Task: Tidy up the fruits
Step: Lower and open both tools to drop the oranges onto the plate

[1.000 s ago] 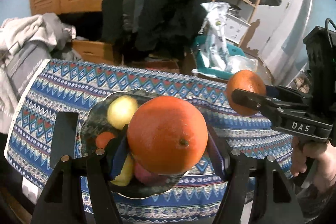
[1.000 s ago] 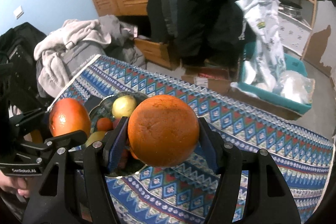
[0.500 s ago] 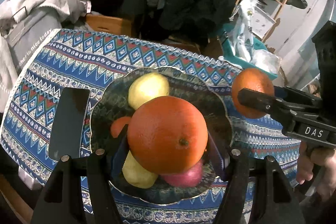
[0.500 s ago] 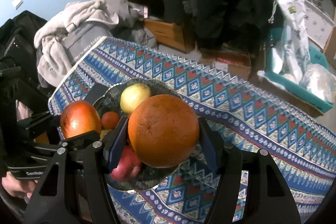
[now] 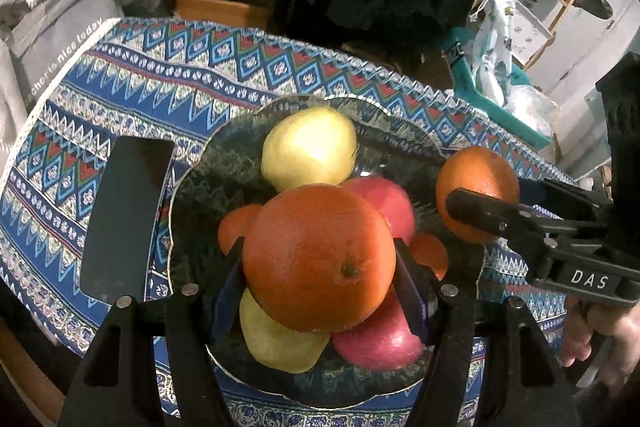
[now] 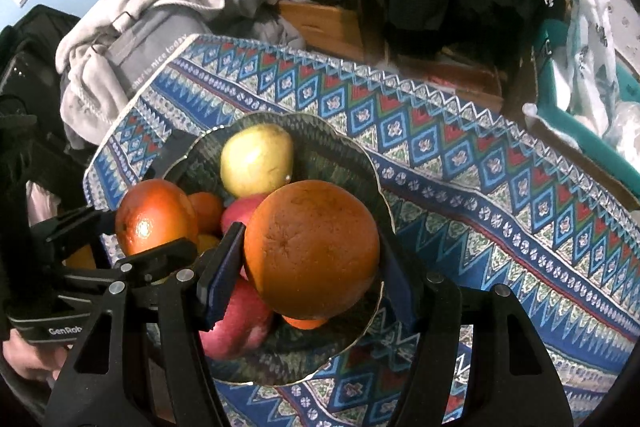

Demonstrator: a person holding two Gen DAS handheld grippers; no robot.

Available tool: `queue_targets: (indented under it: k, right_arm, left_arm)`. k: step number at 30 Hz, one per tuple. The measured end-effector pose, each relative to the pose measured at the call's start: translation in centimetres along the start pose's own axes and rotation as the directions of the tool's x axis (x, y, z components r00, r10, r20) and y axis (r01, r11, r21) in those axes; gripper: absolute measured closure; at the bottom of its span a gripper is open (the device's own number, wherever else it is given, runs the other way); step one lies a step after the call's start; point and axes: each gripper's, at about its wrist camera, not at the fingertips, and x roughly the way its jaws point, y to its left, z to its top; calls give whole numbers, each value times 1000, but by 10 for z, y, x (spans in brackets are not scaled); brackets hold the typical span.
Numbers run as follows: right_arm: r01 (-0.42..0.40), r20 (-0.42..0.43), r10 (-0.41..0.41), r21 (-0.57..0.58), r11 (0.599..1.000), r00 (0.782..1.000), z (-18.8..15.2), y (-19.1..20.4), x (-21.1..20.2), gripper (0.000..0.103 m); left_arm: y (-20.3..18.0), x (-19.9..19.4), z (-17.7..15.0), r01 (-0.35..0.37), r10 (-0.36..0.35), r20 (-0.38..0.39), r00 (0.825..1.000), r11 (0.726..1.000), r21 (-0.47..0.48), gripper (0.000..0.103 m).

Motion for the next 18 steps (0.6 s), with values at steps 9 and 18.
queue_targets:
  k: [9, 18]
  right_arm:
    - [-3, -37, 3, 16, 1000, 999, -4, -5, 15, 36]
    - [-22, 31, 20, 44, 999, 999, 3, -8, -12, 36]
  left_arm:
    - [-7, -1, 1, -48, 48, 16, 999, 998, 38, 33]
    - [-3, -13, -1, -44, 44, 13, 999, 999, 14, 29]
